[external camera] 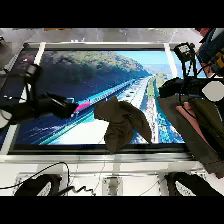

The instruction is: Fold the clothes and pants, and hang the long-sleeved shirts on hangers.

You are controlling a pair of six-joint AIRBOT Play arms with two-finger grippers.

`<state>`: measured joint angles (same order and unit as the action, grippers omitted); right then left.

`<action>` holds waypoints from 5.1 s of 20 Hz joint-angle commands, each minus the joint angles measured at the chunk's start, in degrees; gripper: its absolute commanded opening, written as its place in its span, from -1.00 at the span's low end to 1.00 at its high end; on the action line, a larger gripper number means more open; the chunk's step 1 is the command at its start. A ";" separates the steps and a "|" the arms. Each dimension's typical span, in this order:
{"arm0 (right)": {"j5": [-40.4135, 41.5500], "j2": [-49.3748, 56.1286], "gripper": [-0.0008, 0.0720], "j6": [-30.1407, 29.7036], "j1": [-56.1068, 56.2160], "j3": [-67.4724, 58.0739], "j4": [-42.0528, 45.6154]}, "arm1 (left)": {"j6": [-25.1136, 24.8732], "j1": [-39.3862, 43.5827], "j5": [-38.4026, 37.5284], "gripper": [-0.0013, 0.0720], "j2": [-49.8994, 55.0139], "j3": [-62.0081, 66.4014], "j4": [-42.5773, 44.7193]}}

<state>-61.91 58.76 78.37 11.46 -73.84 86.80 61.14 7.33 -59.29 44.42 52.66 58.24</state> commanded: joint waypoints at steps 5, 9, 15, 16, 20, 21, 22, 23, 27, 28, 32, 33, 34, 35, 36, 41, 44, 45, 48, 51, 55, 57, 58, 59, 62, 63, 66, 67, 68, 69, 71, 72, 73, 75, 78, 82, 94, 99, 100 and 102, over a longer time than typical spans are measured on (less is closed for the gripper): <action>0.00 0.04 -0.94 0.02 0.07 -0.04 -0.02 | 1.20 2.47 -1.66 0.93 3.41 -24.04 -8.87; 0.00 0.04 -0.94 0.02 0.07 -0.04 -0.02 | 0.83 11.15 8.13 0.93 8.55 -27.10 -12.17; 0.37 0.04 -0.94 0.02 0.07 -0.04 0.00 | 1.01 20.94 19.08 0.80 19.78 -22.97 -16.33; 1.25 0.04 -0.94 0.02 0.07 -0.09 0.04 | 1.01 21.24 19.08 0.43 21.57 -21.27 -16.37; 3.89 0.07 -0.94 0.02 -1.38 -0.07 2.62 | 0.98 21.27 19.23 0.29 28.30 -13.51 -16.33; 4.92 0.11 -0.94 0.02 -2.78 -0.09 2.99 | 0.96 21.27 19.23 0.33 30.18 -11.69 -16.31; 5.44 0.20 -0.94 0.02 -4.50 -0.09 3.26 | 0.96 21.27 19.21 0.50 31.89 -10.19 -16.24; 5.55 0.33 -0.94 0.02 -6.97 -0.07 3.23 | 0.96 21.27 18.99 0.78 33.53 -8.70 -15.30; 1.38 1.62 -0.94 -0.09 -16.39 0.00 3.10 | 0.83 21.27 14.78 0.91 36.89 -4.98 -10.45; 0.04 2.73 -0.94 -0.11 -18.56 0.28 3.10 | -0.50 21.27 13.55 0.91 36.87 -4.90 -10.43; -4.96 9.16 -0.94 -0.26 -24.22 5.14 -4.61 | -2.93 21.49 4.94 0.91 36.89 -4.74 -7.13; -5.70 10.73 -0.94 -2.23 -24.20 7.02 -9.57 | -2.93 21.66 5.22 0.91 36.92 -4.72 -6.84; -5.95 12.44 -0.94 -4.94 -23.76 9.20 -15.91 | -2.93 21.92 6.60 0.91 36.92 -4.72 -6.82; -5.05 14.10 -0.71 -6.71 -22.93 11.26 -21.53 | -2.91 22.34 8.81 0.87 36.89 -4.72 -6.86; -3.37 15.74 -0.21 -7.32 -21.88 12.61 -25.40 | -2.93 22.84 10.95 0.58 36.92 -4.72 -6.84; 4.76 26.38 0.10 -6.88 -15.30 13.00 -31.39 | -2.91 25.97 18.21 -0.36 36.94 -4.72 -6.80; 3.87 32.83 0.20 -6.95 -12.68 11.37 -33.05 | -2.93 26.23 18.14 -0.93 36.94 -4.72 -6.78; 3.87 34.29 0.36 -7.37 -11.89 10.78 -33.64 | -2.93 26.03 18.16 -0.93 36.92 -4.72 -6.73; 4.52 37.18 0.36 -9.07 -10.14 8.22 -34.10 | -2.91 25.73 18.14 -0.93 36.81 -4.44 -4.98; 6.16 38.56 0.11 -9.07 -8.61 6.45 -34.10 | -2.89 25.57 18.12 -0.93 36.65 -4.09 -3.32; 7.37 37.70 -0.94 -9.20 -7.26 5.27 -34.10 | 3.82 23.56 17.86 -0.93 33.92 -4.04 -3.34; 6.16 35.93 -0.94 -9.09 -8.59 1.62 -34.01 | 4.94 19.43 16.31 -0.93 29.92 -4.02 -3.34; 5.95 34.45 -0.94 -9.05 -9.62 -0.46 -33.94 | 4.94 16.24 15.19 -0.93 27.02 -4.02 -3.32; 5.99 32.46 -0.94 -9.05 -10.82 -2.45 -33.79 | 4.92 12.44 14.23 -0.93 23.61 -4.02 -3.30; 5.97 24.33 -0.95 -9.05 -15.58 -7.78 -32.30 | 4.09 -0.22 13.88 -0.93 12.02 -4.02 -3.28; 5.97 20.98 -0.94 -9.05 -17.22 -8.90 -31.65 | 1.90 -4.35 13.88 -0.93 8.17 -4.02 -3.21; 5.92 10.60 -0.94 -9.09 -19.80 -9.73 -30.77 | -1.66 -14.80 17.46 -0.93 -3.26 -4.02 -3.13; 5.90 7.32 -0.94 -9.09 -19.80 -9.73 -30.60 | -1.64 -17.33 20.85 -0.93 -6.80 -4.02 -3.15; 5.88 4.22 -0.94 -9.09 -19.74 -9.73 -30.69 | -1.64 -19.26 24.92 -0.93 -10.08 -4.02 -3.15; 5.86 0.85 -0.94 -9.09 -19.74 -9.73 -30.67 | -1.62 -20.59 28.83 -0.93 -12.96 -4.02 -3.15; 5.86 -5.46 -0.94 -9.07 -19.74 -9.73 -30.67 | -1.64 -21.97 36.39 -0.93 -18.16 -4.02 -3.13; 5.77 -8.72 -0.94 -9.07 -19.74 -9.73 -30.71 | -1.66 -22.16 40.33 -0.93 -20.79 -4.02 -3.10; 5.44 -11.65 -0.94 -9.03 -19.74 -9.73 -30.73 | -1.66 -22.14 43.80 -0.93 -23.19 -4.02 -3.10; 2.82 -17.81 -0.94 -8.55 -19.74 -9.73 -31.82 | -1.66 -22.14 48.70 -0.93 -27.52 -4.02 -3.04; -2.32 -26.62 -0.94 -8.33 -19.74 -9.73 -33.46 | -1.64 -22.14 50.84 -0.93 -33.20 -4.02 1.49; -2.93 -33.59 -0.94 1.86 -19.76 -9.70 -33.51 | -0.94 -22.18 35.95 -0.94 -34.18 -4.02 6.80; 19.19 11.50 -0.94 5.53 -10.58 9.94 -35.76 | -3.67 -14.53 41.18 -0.94 18.36 -3.15 6.93; 47.56 28.57 -0.94 5.66 -4.98 8.15 -36.26 | -10.60 -6.54 66.36 -0.93 35.10 2.93 6.86; 49.05 29.81 -0.94 6.14 -4.98 7.58 -36.24 | -10.60 -5.68 70.27 -0.93 36.37 3.13 6.86; 49.68 30.21 -0.36 6.10 -5.88 7.30 -35.60 | -10.60 -4.68 71.49 -0.73 37.48 3.10 6.86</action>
<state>-20.27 84.82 84.25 5.13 -66.06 51.00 52.01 0.21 2.87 77.30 54.72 65.34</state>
